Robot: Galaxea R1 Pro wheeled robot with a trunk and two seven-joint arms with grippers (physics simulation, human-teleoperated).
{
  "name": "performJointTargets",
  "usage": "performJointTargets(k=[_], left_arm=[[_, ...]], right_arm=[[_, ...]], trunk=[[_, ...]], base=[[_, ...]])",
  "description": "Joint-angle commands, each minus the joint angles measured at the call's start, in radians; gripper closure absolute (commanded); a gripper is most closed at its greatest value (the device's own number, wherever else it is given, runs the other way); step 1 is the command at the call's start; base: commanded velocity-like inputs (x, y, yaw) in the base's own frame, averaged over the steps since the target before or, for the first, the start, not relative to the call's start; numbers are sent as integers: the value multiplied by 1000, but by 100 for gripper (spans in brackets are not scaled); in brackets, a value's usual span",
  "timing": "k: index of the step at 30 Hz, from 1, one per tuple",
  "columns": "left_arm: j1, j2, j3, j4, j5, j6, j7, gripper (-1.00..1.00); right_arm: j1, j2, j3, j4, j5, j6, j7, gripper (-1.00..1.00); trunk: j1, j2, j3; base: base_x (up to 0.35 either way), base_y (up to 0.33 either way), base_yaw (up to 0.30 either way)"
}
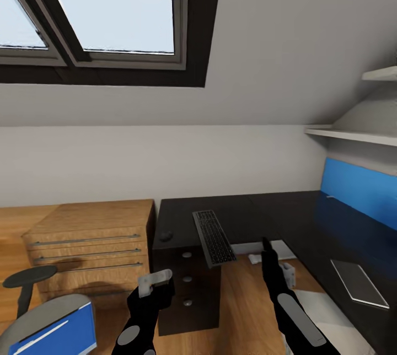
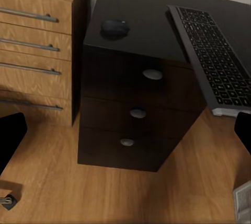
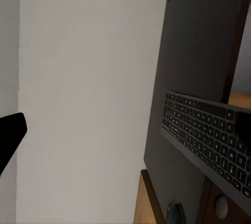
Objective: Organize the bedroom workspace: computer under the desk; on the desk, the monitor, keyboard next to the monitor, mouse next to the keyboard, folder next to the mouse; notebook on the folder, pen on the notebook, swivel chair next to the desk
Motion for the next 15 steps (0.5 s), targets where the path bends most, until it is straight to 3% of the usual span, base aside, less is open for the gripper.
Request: performJointTargets(k=[1,15], left_arm=[[-1,0,-1,-1,6,3,7,-100],[-1,1,-1,-1,6,3,7,-100]], right_arm=[[-1,-2,5,0,-11,-10,7,-100],[-1,-9,4,6,3,-23,14,-100]], trunk=[[0,-1,-2],[0,-1,-18]], base=[[-6,-5,-112],[-1,-1,-166]])
